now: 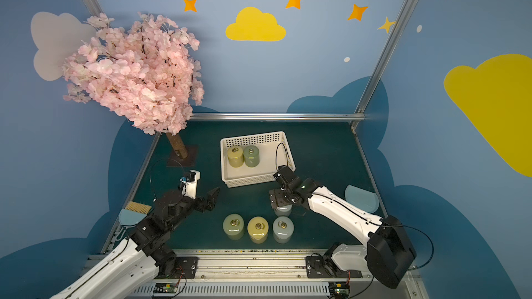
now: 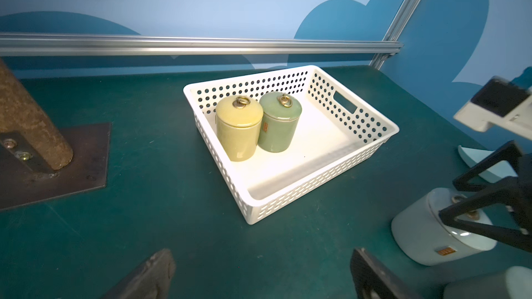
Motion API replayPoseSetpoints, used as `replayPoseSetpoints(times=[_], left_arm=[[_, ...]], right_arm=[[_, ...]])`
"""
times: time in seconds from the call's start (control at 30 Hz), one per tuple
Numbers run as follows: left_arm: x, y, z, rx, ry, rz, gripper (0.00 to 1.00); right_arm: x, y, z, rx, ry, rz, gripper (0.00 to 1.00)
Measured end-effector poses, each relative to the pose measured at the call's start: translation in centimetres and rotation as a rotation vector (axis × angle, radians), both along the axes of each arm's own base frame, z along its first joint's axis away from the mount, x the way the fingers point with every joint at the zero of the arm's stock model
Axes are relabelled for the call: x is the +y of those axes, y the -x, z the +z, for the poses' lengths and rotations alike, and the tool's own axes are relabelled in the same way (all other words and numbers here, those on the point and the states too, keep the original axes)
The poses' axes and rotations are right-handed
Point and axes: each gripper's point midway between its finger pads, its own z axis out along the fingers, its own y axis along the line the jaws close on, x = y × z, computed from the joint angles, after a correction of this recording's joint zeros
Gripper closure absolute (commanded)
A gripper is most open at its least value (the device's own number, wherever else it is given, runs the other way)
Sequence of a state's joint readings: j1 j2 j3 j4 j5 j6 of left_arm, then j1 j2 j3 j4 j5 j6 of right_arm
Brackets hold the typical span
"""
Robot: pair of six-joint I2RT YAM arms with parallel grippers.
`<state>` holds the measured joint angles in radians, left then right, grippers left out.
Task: Take the tea canister out of the basket
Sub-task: Place the tea canister at the center of the board, then pick up the tea canister from the basket.
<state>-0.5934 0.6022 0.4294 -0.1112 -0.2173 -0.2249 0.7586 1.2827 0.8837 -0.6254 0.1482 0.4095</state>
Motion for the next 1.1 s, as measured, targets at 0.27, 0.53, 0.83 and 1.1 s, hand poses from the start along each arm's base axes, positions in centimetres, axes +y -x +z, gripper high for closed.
replayPoseSetpoints(times=[0.27, 0.53, 0.83, 1.1], left_arm=[[-2.8, -2.2, 2.3, 0.063, -0.006, -0.056, 0.0], [-5.2, -5.1, 2.6, 0.165, -0.068, -0.076, 0.0], [-5.4, -9.1, 1.1, 0.301, -0.142, -0.049, 0.0], [-5.3, -12.3, -0.5, 0.4, -0.183, -0.051, 0.0]], right_arm=[[-1.8, -1.8, 2.4, -0.107, -0.056, -0.015, 0.02], [-2.5, -1.9, 2.4, -0.188, -0.055, 0.036, 0.02], [-3.2, -1.6, 3.2, -0.268, -0.075, 0.06, 0.02], [-3.9, -1.4, 3.8, -0.335, -0.094, 0.057, 0.02]])
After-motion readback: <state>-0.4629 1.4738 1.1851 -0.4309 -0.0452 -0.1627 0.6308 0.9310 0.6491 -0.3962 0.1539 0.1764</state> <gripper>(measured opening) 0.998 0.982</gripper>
